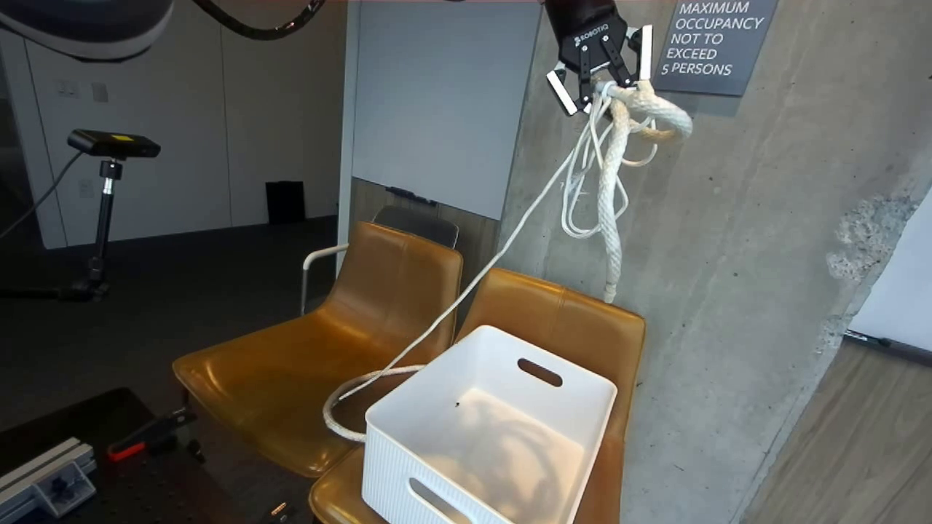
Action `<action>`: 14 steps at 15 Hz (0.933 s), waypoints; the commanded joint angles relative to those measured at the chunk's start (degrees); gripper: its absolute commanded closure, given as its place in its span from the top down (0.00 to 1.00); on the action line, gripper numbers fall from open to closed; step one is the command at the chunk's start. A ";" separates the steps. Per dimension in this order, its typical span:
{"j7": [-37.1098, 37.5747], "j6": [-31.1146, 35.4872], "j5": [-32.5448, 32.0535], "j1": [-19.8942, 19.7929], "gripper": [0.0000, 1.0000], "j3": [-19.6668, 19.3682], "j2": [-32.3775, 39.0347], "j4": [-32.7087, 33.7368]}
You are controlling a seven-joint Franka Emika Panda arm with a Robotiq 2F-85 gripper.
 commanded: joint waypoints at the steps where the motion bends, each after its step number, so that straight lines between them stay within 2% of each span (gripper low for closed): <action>1: 1.64 -0.30 3.40 0.62 0.03 2.03 3.50 0.32; 6: 6.56 1.97 6.85 1.07 0.03 4.62 5.52 -8.15; 14: 9.24 12.19 6.52 -2.63 0.03 3.95 3.22 -25.98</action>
